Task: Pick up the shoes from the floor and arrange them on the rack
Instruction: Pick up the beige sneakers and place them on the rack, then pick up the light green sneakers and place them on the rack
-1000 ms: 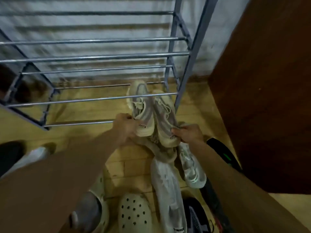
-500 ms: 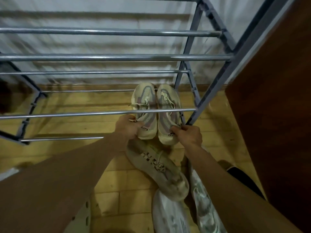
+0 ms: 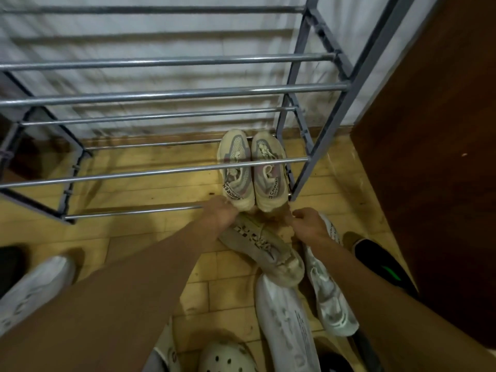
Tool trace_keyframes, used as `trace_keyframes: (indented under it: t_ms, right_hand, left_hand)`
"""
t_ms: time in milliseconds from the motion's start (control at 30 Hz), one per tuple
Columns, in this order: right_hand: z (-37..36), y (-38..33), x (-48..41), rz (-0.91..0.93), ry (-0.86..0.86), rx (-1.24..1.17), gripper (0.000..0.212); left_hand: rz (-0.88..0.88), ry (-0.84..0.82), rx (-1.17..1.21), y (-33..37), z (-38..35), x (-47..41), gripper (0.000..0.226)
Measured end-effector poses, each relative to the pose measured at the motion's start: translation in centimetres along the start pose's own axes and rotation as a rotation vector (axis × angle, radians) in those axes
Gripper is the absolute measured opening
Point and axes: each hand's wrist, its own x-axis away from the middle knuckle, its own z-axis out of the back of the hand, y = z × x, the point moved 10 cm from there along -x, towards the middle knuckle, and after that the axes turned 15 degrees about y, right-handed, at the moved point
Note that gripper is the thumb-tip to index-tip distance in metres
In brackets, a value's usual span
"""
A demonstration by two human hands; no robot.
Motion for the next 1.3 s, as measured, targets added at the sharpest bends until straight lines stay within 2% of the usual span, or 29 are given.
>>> trace_keyframes:
  t_ms: [67,167,267,300,367,433,500,533,567,600,667,700,800,933,1100,1200,1300]
  right_hand:
    - [0.5,0.7,1.7,0.045,-0.049,0.109,0.036]
    - [1.1,1.9,4.5,0.09,-0.106,0.234,0.036]
    - [1.2,2.4,6.7,0.163,-0.134,0.325,0.035]
    - [0.9,2.3,7.1,0.186,-0.148,0.352,0.033]
    - [-0.1,2.0,8.4,0.218,-0.194,0.384,0.032]
    - [-1.4,1.8,9.2,0.271,-0.21,0.424,0.04]
    - [-1.8,1.7,9.4,0.3,-0.158,0.487,0.057]
    - [-1.9,1.7,9.2,0.279,-0.142,0.497,0.054]
    - [-1.9,1.9,9.3,0.223,-0.163,0.52,0.038]
    - [-2.1,2.5,9.4,0.146,-0.208,0.492,0.018]
    - [-2.6,3.0,9.8,0.037,-0.293,0.404,0.03]
    - [-2.6,2.8,10.2,0.053,-0.333,0.42,0.031]
    - [-1.3,4.4,11.6,-0.094,-0.362,0.357,0.021]
    - [2.5,4.3,13.2,-0.144,-0.309,0.163,0.02]
    - [7.3,2.4,17.5,-0.118,-0.279,-0.042,0.039]
    - [9.3,-0.7,21.1,-0.055,-0.314,-0.198,0.03]
    - [11.9,-6.0,24.5,0.085,-0.293,-0.31,0.035]
  left_hand:
    - [-0.021,-0.035,-0.05,0.3,0.4,2.5,0.031]
    - [-0.05,-0.097,-0.076,0.5,0.6,6.6,0.012]
    - [0.017,-0.185,-0.075,-0.9,-0.1,10.1,0.026]
    - [-0.004,-0.192,-0.084,-1.0,0.0,11.0,0.024]
    - [-0.05,-0.231,-0.094,-1.6,0.0,12.3,0.004]
    - [-0.077,-0.253,-0.116,-2.7,0.1,12.9,0.013]
    - [-0.058,-0.265,-0.134,-3.9,0.4,13.2,0.016]
    - [-0.035,-0.276,-0.127,-4.5,0.4,13.2,0.017]
    - [-0.021,-0.274,-0.123,-5.0,0.7,13.1,0.017]
    - [-0.019,-0.266,-0.121,-5.4,0.9,13.0,0.016]
    - [-0.016,-0.248,-0.106,-5.5,1.4,13.1,0.013]
    - [-0.008,-0.245,-0.106,-5.6,1.6,13.4,0.011]
    - [0.052,-0.295,-0.121,-6.0,1.2,15.1,0.028]
    - [0.033,-0.377,-0.182,-4.5,1.1,18.1,0.037]
    - [0.009,-0.37,-0.215,-2.1,4.3,21.1,0.052]
    - [-0.002,-0.323,-0.159,0.3,7.7,22.9,0.059]
    - [-0.047,-0.259,-0.065,3.1,11.2,24.9,0.057]
